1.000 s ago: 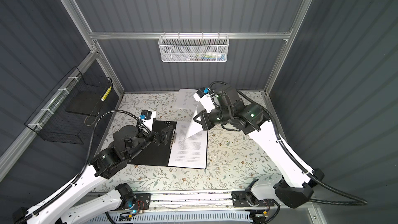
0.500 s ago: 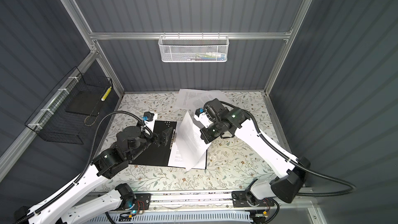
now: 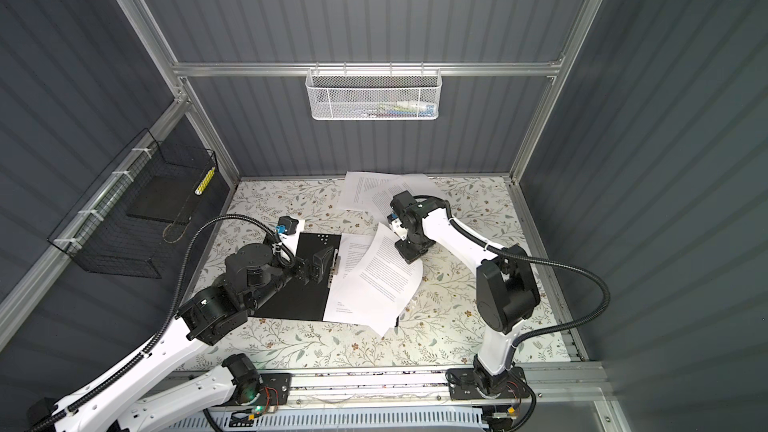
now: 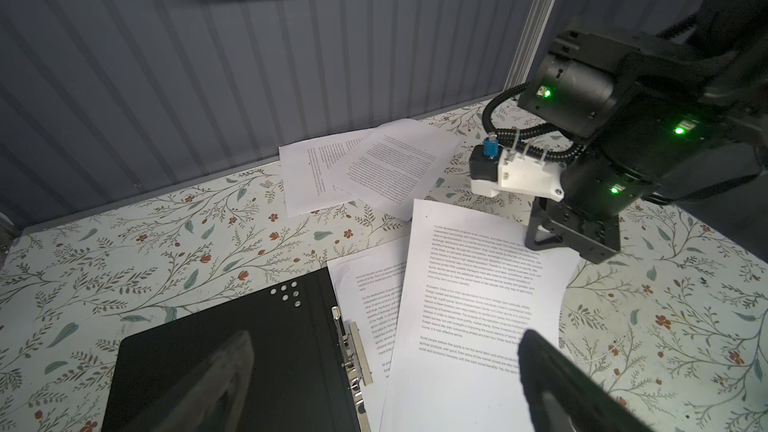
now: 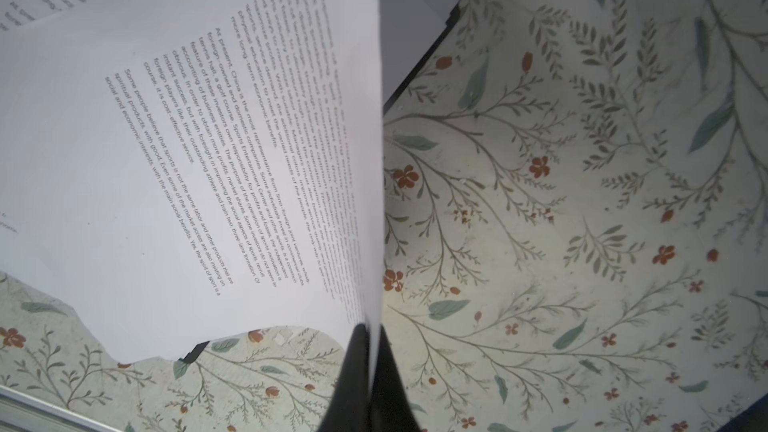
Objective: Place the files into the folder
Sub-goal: 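Lay the sheet over the folder with the right gripper while the left holds the clip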
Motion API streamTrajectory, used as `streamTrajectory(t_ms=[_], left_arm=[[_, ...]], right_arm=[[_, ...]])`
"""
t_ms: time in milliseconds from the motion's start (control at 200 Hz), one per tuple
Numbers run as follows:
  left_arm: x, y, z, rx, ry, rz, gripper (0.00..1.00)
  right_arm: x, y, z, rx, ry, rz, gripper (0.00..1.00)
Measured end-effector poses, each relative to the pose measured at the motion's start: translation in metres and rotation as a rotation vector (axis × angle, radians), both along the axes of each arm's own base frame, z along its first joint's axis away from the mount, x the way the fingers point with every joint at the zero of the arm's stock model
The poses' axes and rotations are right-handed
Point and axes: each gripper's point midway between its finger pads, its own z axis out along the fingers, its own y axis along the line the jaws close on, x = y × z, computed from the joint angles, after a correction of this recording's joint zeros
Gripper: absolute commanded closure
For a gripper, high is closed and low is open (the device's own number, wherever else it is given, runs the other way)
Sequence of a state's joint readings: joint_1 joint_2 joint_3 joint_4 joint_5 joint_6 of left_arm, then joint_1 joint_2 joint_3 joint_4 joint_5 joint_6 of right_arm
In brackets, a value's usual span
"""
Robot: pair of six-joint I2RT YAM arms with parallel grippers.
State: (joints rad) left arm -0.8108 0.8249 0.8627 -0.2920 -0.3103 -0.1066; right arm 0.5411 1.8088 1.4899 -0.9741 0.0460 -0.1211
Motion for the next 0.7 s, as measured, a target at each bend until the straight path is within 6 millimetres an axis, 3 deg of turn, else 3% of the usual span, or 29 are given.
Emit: streamTrajectory(t_ms=[325, 510, 700], left_arm=[[0.000, -0.004, -0.004, 0.009, 0.013, -0.018, 0.00], [0.001, -0.007, -0.008, 0.016, 0.023, -0.023, 0.00], [0.001, -0.007, -0.008, 0.017, 0.024, -0.023, 0.00]], right_arm=[[0.026, 0.016, -0.019, -0.016, -0.050, 0.166, 1.00], [0.049, 0.036, -0.020, -0.012, -0.097, 0.256, 1.00], [0.058, 0.053, -0.028, -0.004, -0.102, 0.328, 1.00]])
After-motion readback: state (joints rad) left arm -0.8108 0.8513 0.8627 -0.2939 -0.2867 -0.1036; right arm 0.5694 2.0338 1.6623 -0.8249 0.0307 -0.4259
